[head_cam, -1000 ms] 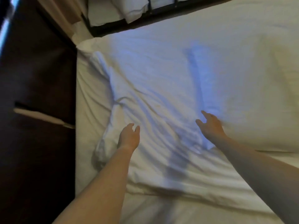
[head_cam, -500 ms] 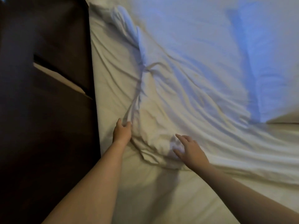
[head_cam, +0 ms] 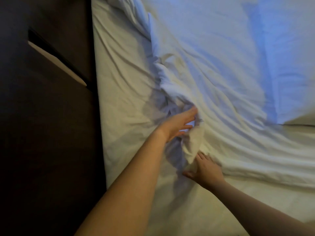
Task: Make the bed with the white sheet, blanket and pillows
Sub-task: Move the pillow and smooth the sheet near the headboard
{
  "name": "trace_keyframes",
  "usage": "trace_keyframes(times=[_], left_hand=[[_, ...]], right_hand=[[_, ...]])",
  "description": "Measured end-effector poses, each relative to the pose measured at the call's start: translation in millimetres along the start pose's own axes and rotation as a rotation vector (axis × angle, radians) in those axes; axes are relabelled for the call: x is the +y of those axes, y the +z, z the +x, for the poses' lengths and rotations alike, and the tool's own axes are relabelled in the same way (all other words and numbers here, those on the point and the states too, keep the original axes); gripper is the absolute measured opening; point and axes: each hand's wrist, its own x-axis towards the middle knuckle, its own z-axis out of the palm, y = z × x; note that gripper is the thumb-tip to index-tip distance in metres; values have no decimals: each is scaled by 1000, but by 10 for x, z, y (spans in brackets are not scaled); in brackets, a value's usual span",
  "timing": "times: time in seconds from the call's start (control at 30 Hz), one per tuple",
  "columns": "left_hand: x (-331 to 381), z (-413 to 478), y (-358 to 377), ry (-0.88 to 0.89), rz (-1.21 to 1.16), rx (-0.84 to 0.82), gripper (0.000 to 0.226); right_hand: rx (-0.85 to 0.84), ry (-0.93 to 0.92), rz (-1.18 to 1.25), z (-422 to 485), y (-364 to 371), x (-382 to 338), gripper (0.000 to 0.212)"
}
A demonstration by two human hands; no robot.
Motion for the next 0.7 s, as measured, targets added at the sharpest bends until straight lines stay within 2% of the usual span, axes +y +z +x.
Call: trace_keyframes(times=[0.03,0.1,0.17,0.2,0.23,0.3,0.4,0.47,0.5,0.57,0.6,0.63,0.7], left_hand=[[-36,85,43,52,85,46,36],[-208,279,-20,255,258,299,27],[-433,431,-200,331,303,550,33],[-516,461,-263,326,261,605,42],[-571,485,-296,297,187,614,56],[-655,596,-343,232,-11,553,81],[-695,728,-284,148,-218,418,95],[-608,715,-161,120,-210,359,88],[-590,742,-117,122,-186,363,79],[-575,797,-46,146,-138,412,50],[-577,812,-41,161,-99,477,36],[-572,793,-52,183,-39,564,34],[-612,739,-130,207,69,696,42]], right_hand=[[-7,4,-34,-17,9,7,98],[55,7,-56,-47,51,37,84],[134,10,-17,-17,148,126,55],[145,16,-2,12,185,169,39],[144,14,22,42,210,214,31],[136,17,129,83,236,285,31],[131,8,195,42,177,310,21],[127,-12,131,-23,166,344,27],[111,-21,64,-63,171,369,41],[52,-44,-61,-116,228,458,71],[39,-56,-113,-129,260,502,75],[44,-53,-138,-132,285,548,70],[115,-9,-112,-123,290,638,39]])
